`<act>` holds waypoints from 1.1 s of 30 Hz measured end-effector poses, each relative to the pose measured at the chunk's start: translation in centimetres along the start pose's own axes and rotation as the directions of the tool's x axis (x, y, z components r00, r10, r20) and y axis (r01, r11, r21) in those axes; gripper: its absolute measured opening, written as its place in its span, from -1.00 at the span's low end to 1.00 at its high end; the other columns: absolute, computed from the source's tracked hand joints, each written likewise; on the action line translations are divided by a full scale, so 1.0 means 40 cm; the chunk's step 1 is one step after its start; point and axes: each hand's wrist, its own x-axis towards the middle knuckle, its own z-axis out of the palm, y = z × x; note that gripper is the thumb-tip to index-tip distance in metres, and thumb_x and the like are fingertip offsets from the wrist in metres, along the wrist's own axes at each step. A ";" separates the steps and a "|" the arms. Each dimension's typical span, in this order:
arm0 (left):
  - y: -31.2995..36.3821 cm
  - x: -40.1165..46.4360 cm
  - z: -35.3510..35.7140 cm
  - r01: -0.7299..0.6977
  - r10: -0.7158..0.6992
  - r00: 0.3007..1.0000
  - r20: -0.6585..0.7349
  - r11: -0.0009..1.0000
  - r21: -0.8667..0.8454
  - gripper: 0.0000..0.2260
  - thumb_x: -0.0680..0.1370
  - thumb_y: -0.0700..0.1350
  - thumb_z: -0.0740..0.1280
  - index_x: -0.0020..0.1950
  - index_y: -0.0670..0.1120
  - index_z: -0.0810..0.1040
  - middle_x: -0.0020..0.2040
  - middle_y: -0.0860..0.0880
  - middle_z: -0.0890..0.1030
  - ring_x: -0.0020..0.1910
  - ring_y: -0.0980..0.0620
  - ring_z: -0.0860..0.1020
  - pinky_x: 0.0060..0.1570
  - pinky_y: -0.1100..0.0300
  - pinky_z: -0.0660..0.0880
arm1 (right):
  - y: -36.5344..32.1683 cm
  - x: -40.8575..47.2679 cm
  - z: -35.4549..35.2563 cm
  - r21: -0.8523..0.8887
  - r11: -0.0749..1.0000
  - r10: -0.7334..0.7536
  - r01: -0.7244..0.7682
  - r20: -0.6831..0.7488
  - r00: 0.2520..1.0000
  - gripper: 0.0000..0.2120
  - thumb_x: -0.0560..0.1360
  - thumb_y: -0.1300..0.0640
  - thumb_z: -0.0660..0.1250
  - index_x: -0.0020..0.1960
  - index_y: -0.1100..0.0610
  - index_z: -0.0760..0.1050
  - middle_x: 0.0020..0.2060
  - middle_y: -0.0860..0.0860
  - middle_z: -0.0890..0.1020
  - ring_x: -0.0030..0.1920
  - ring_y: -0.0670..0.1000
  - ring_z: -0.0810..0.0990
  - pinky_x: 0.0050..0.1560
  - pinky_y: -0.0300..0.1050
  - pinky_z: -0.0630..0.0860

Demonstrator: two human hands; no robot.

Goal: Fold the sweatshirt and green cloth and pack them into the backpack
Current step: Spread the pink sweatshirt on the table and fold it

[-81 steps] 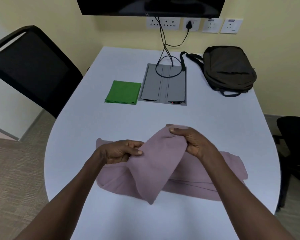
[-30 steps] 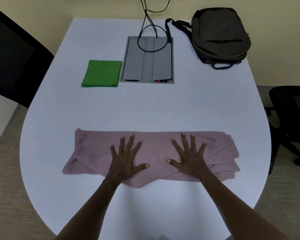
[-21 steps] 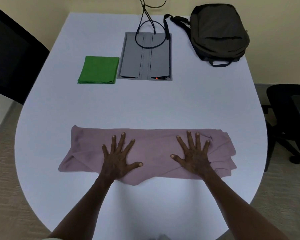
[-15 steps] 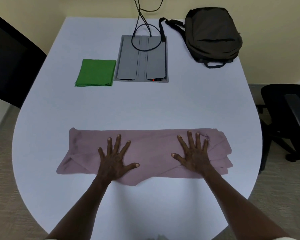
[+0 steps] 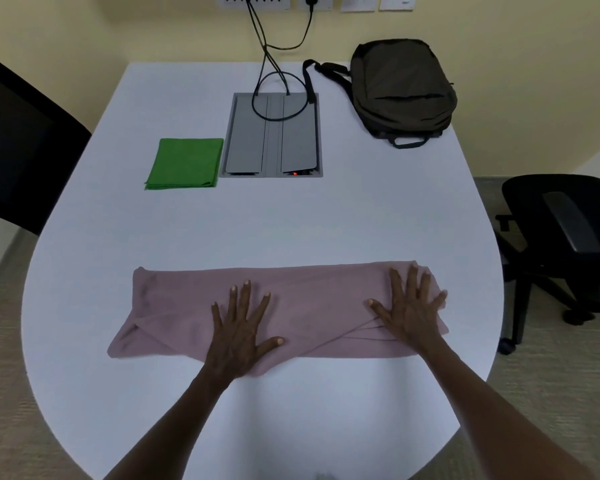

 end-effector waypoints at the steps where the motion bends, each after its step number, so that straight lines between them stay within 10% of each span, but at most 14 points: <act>1: 0.009 -0.008 0.015 -0.002 0.001 1.000 0.024 1.000 0.013 -0.17 0.46 0.55 -0.06 0.62 0.15 -0.08 0.62 -0.12 -0.19 0.59 -0.23 -0.14 0.39 -0.47 0.01 | 0.017 0.004 0.010 0.021 1.000 0.020 -0.022 0.065 0.998 -0.03 0.37 -0.60 -0.20 0.61 -0.06 -0.21 0.59 0.18 -0.19 0.56 0.34 -0.14 0.33 0.58 0.04; 7: 0.024 -0.006 0.032 0.086 -0.091 0.977 0.195 0.996 0.035 -0.11 0.39 0.59 -0.23 0.61 0.15 -0.05 0.61 -0.15 -0.20 0.58 -0.28 -0.11 0.31 -0.54 0.04 | 0.054 0.031 -0.015 0.124 0.992 -0.037 0.001 0.291 0.956 -0.13 0.50 -0.46 0.03 0.56 -0.15 -0.39 0.53 0.04 -0.44 0.54 0.33 -0.32 0.39 0.51 -0.03; 12: 0.104 -0.003 0.003 0.209 -0.200 0.959 0.200 0.978 -0.024 -0.07 0.35 0.58 -0.20 0.61 0.12 -0.17 0.60 -0.12 -0.31 0.57 -0.25 -0.25 0.40 -0.43 -0.07 | 0.111 0.033 -0.055 0.564 0.819 0.167 -0.107 -0.055 0.984 -0.15 0.48 -0.25 0.32 0.57 0.12 0.06 0.51 0.20 0.18 0.50 0.28 0.15 0.39 0.32 0.24; 15: 0.188 -0.005 -0.009 0.203 -0.186 0.972 0.146 0.973 -0.108 -0.06 0.39 0.56 -0.18 0.63 0.03 -0.13 0.61 -0.10 -0.28 0.59 -0.22 -0.22 0.45 -0.35 -0.08 | 0.140 0.030 -0.068 0.665 0.645 0.420 -0.376 0.102 0.902 -0.04 0.42 -0.14 0.49 0.55 0.25 0.04 0.44 0.29 0.26 0.46 0.30 0.21 0.38 0.25 0.25; 23: 0.401 0.030 -0.028 0.079 -0.043 0.988 0.146 0.966 -0.246 -0.25 0.57 0.36 -0.06 0.62 -0.02 -0.18 0.60 -0.04 -0.27 0.60 -0.11 -0.19 0.53 -0.13 -0.05 | 0.176 0.065 -0.078 0.713 0.532 0.355 -0.456 0.301 0.885 -0.08 0.35 -0.18 0.55 0.39 0.40 0.23 0.25 0.24 0.48 0.23 0.24 0.52 0.14 0.05 0.51; 33: 0.466 0.037 -0.018 0.122 -0.056 0.965 0.257 0.961 -0.247 -0.03 0.34 0.48 -0.31 0.63 -0.06 -0.10 0.63 -0.09 -0.16 0.60 -0.15 -0.13 0.52 -0.14 0.01 | 0.181 0.074 -0.080 0.810 0.401 0.211 -0.429 0.373 0.903 -0.27 0.27 -0.18 0.60 0.27 0.21 0.49 0.03 0.07 0.61 0.06 0.11 0.59 0.06 0.00 0.57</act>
